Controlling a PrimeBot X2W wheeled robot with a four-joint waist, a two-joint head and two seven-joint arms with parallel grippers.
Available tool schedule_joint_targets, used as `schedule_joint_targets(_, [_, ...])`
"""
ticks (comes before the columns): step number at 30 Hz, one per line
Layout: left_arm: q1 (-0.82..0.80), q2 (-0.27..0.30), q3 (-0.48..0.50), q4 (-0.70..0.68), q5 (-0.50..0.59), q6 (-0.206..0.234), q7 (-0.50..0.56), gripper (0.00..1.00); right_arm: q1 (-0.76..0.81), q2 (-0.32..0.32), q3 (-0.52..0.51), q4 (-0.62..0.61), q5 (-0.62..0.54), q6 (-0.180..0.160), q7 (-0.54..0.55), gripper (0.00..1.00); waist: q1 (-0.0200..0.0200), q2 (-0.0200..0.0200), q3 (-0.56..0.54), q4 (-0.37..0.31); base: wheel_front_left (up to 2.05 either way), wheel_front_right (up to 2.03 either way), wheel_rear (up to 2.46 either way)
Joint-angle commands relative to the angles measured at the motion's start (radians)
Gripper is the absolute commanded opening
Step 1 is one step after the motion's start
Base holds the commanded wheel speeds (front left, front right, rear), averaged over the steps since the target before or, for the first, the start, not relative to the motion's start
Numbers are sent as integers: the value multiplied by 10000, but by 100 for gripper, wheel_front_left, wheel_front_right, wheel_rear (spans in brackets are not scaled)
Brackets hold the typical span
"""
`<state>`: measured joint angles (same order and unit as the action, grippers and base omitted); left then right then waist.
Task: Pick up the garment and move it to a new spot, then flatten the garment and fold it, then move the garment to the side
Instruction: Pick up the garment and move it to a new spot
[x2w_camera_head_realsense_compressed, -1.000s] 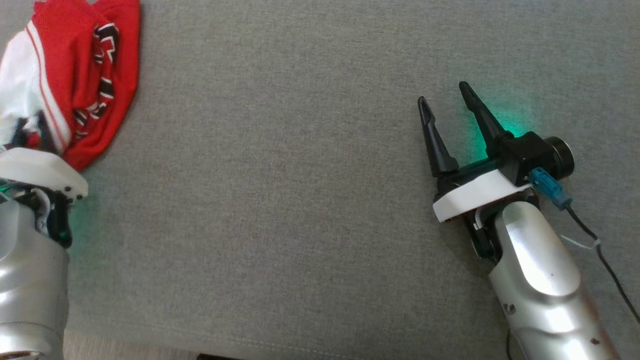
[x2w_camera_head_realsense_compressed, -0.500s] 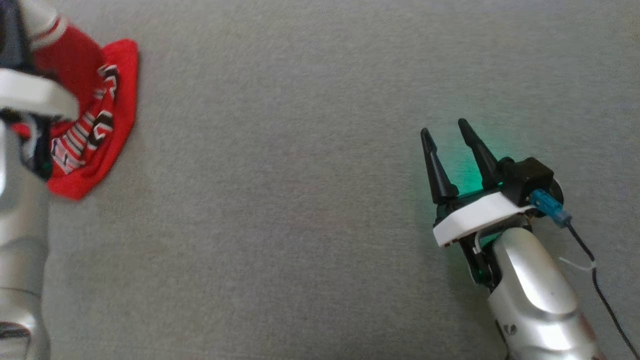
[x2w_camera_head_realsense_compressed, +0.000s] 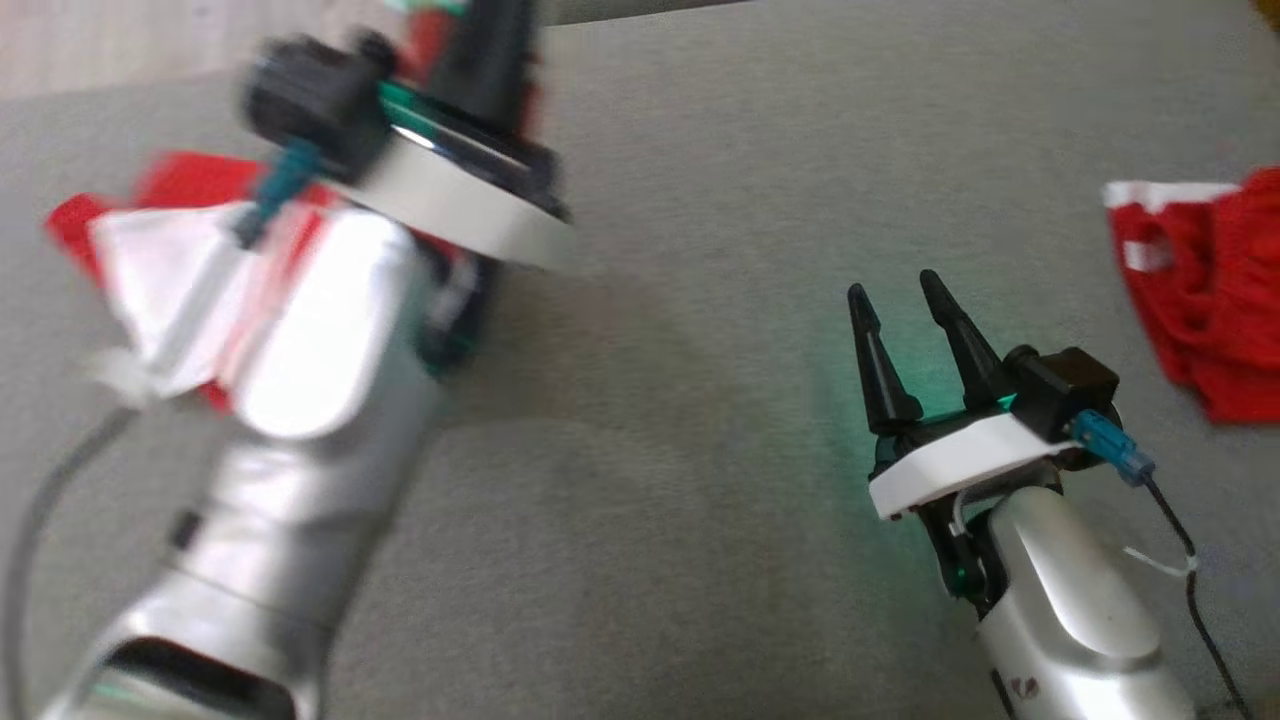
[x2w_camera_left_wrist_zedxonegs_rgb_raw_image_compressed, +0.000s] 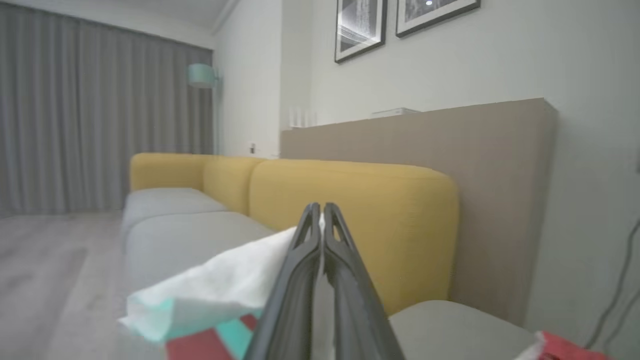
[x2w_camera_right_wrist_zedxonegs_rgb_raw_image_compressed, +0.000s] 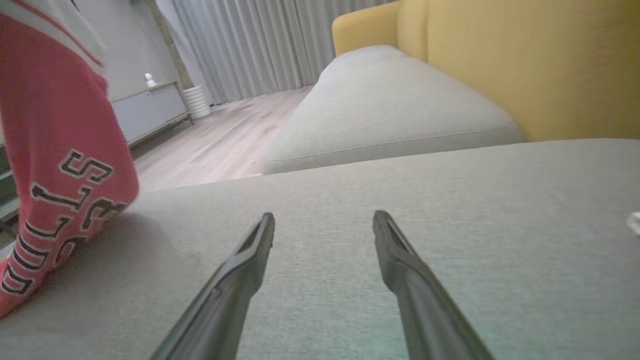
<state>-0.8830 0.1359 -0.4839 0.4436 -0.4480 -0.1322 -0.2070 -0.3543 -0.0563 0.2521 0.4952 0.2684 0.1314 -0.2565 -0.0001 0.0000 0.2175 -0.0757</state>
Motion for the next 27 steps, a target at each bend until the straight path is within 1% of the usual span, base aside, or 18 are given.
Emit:
schedule_joint_targets(1, [-65,-84,-94,-270,-177,16,30,0,21,61,200,-393,103,-7,-52,100,1,0,-71,-695,0,0,0])
schedule_joint_targets(4, [97,-567,-686,-1,-433,16,-83,0,38,61,182,-396,172,-7,-52,100,1,0,27,-1026,0,0,0])
schedule_joint_targets(8, [435,-815,-1259,460,-812,51,-335,0,55,61,197,-380,228,-7,-52,100,1,0,109,-1287,0,0,0])
schedule_joint_targets(9, [522,-831,-1375,593,-859,124,-385,27,56,61,181,-384,252,-7,-52,100,1,0,127,-1315,0,0,0])
schedule_joint_targets(10, [608,-841,-1481,749,-881,210,-423,100,53,61,163,-389,269,-7,-52,100,1,0,140,-1331,0,0,0])
schedule_joint_targets(12, [787,-848,-1557,1072,-802,492,-488,100,39,61,106,-398,298,-7,-52,100,1,0,153,-1323,0,0,0])
schedule_joint_targets(15, [1168,-809,-1209,1399,-657,935,-536,100,15,61,-44,-430,295,-7,-53,100,1,0,138,-1207,0,0,0])
schedule_joint_targets(19, [2205,-221,-182,1038,-118,1447,-543,100,42,61,-285,-450,231,-7,-53,100,1,0,45,-982,0,0,0])
schedule_joint_targets(20, [2985,117,458,716,185,1738,-544,100,100,61,-390,-450,190,-7,-53,100,1,0,-53,-865,0,0,0])
schedule_joint_targets(21, [3416,243,814,558,289,1863,-545,100,136,61,-435,-451,163,-7,-53,100,1,0,-105,-814,0,0,0])
schedule_joint_targets(22, [3416,243,814,558,289,1863,-545,100,136,61,-435,-451,163,-7,-53,100,1,0,-105,-814,0,0,0])
schedule_joint_targets(25, [4791,488,1841,-56,734,2157,-546,100,282,61,-584,-435,86,-7,-53,100,1,0,-280,-655,0,0,0])
schedule_joint_targets(27, [5758,495,2425,-344,969,2206,-546,100,419,61,-660,-421,60,-7,-53,100,1,0,-426,-560,0,0,0])
